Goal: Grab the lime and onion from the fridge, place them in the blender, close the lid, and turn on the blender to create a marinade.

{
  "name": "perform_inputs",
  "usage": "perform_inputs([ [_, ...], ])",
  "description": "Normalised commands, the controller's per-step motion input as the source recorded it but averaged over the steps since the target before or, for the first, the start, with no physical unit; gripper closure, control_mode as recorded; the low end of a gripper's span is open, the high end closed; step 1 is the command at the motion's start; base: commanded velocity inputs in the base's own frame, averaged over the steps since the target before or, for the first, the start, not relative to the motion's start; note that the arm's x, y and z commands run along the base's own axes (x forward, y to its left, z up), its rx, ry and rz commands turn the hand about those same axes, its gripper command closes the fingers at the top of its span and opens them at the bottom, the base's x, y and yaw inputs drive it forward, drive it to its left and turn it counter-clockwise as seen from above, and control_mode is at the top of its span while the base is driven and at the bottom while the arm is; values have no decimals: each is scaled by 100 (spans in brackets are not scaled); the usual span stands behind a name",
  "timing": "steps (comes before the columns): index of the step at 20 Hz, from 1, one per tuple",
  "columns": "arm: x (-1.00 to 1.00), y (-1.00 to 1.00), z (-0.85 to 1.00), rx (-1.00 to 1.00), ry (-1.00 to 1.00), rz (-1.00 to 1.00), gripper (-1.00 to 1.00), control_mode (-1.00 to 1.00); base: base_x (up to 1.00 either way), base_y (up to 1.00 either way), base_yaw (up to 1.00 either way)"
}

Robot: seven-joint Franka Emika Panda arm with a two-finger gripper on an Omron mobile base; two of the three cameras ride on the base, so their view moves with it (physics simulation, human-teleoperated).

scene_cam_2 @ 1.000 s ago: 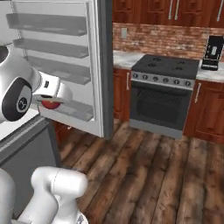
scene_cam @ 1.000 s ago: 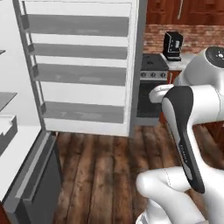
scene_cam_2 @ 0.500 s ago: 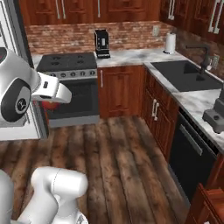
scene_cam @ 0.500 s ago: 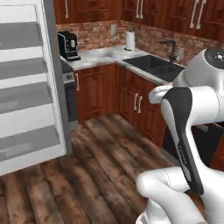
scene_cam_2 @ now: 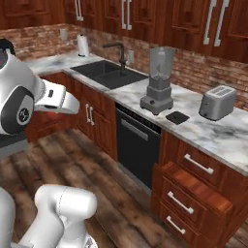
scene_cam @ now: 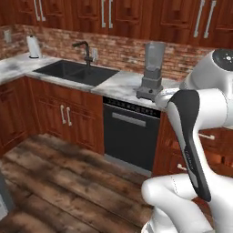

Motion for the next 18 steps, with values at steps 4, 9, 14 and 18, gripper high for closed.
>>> perform_inputs([
  [4,0,0,0,0,0,0,100,100,72,10,-66],
  [9,0,0,0,0,0,0,100,100,100,43,-50],
  [14,0,0,0,0,0,0,100,100,94,40,-49],
  [18,0,0,0,0,0,0,100,100,71,39,-54],
])
